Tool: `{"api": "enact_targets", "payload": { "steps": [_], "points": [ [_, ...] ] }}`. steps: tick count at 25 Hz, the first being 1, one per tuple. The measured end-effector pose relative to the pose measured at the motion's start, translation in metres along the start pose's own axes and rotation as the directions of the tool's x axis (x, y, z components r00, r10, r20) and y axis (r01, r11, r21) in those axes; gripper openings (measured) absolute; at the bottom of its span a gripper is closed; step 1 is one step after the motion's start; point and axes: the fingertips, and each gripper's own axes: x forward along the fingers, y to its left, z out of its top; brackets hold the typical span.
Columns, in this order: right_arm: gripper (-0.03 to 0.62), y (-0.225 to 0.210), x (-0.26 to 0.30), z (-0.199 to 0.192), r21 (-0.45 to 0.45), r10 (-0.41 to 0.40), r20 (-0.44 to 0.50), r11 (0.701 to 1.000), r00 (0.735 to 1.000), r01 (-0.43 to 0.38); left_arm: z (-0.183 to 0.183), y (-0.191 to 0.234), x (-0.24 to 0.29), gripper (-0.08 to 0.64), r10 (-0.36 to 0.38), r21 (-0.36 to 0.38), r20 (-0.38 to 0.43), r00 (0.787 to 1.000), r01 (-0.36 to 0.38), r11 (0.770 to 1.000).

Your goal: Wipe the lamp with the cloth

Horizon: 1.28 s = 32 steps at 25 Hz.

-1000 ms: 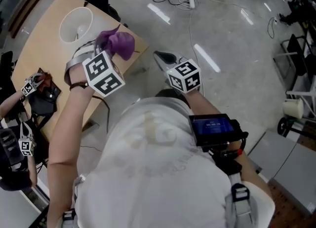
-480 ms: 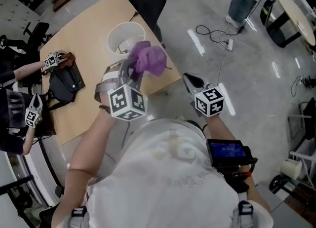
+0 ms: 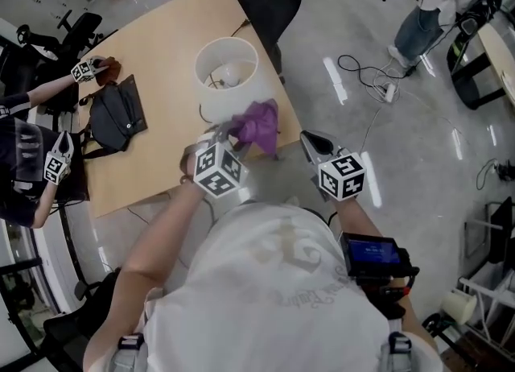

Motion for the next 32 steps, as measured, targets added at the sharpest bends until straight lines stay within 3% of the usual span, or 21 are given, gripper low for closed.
{"api": "enact_targets", "payload": {
  "steps": [2, 4, 6, 8, 10, 12, 15, 17, 21, 24, 26, 30, 32],
  "points": [
    [0.014, -0.001, 0.002, -0.002, -0.001, 0.009, -0.008, 1.000, 1.000, -0.009, -0.010, -0.009, 0.003, 0.077, -0.042, -0.018, -0.032, 0.999, 0.042, 0.999],
    [0.014, 0.000, 0.004, -0.005, -0.001, 0.018, -0.015, 1.000, 1.000, -0.018, -0.015, -0.014, -0.003, 0.077, -0.029, -0.022, -0.037, 0.999, 0.028, 0.999],
    [0.014, 0.002, 0.005, -0.006, -0.005, 0.028, -0.017, 1.000, 0.999, -0.028, -0.009, -0.010, -0.022, 0.077, 0.028, -0.055, 0.024, 0.999, -0.026, 0.998],
    [0.014, 0.004, 0.006, -0.006, -0.009, 0.038, -0.017, 0.999, 0.999, -0.038, 0.008, 0.001, -0.051, 0.077, 0.107, -0.116, 0.144, 0.984, -0.090, 0.989],
    [0.014, 0.007, 0.008, -0.004, -0.014, 0.049, -0.020, 0.999, 0.999, -0.049, 0.025, 0.019, -0.084, 0.078, 0.207, -0.184, 0.255, 0.945, -0.163, 0.969],
    [0.014, 0.012, 0.010, -0.005, -0.021, 0.064, -0.027, 0.998, 0.998, -0.065, 0.037, 0.045, -0.111, 0.078, 0.329, -0.263, 0.321, 0.888, -0.250, 0.932],
    [0.014, 0.014, 0.012, -0.007, -0.012, 0.081, -0.033, 0.997, 0.996, -0.082, 0.045, 0.079, -0.131, 0.078, 0.474, -0.392, 0.356, 0.805, -0.332, 0.858],
    [0.014, 0.015, 0.013, -0.008, 0.002, 0.086, -0.034, 0.996, 0.996, -0.086, 0.036, 0.092, -0.129, 0.078, 0.529, -0.460, 0.330, 0.782, -0.356, 0.813],
    [0.014, 0.016, 0.011, -0.012, 0.029, 0.085, -0.033, 0.996, 0.996, -0.084, -0.001, 0.097, -0.106, 0.078, 0.550, -0.628, 0.242, 0.799, -0.303, 0.717],
    [0.014, 0.010, 0.008, -0.016, 0.068, 0.084, -0.029, 0.994, 0.996, -0.082, -0.016, 0.089, -0.095, 0.079, 0.535, -0.709, 0.233, 0.813, -0.235, 0.665],
    [0.014, 0.007, 0.006, -0.021, 0.084, 0.084, -0.032, 0.993, 0.996, -0.081, -0.029, 0.078, -0.086, 0.078, 0.515, -0.730, 0.206, 0.832, -0.220, 0.647],
    [0.014, 0.003, 0.008, -0.023, 0.096, 0.092, -0.041, 0.992, 0.995, -0.088, -0.055, 0.049, -0.053, 0.080, 0.410, -0.747, 0.149, 0.900, -0.169, 0.643],
    [0.014, 0.002, 0.011, -0.021, 0.098, 0.101, -0.045, 0.991, 0.994, -0.096, -0.068, 0.034, -0.035, 0.080, 0.342, -0.779, 0.125, 0.931, -0.121, 0.616]
  ]
}}
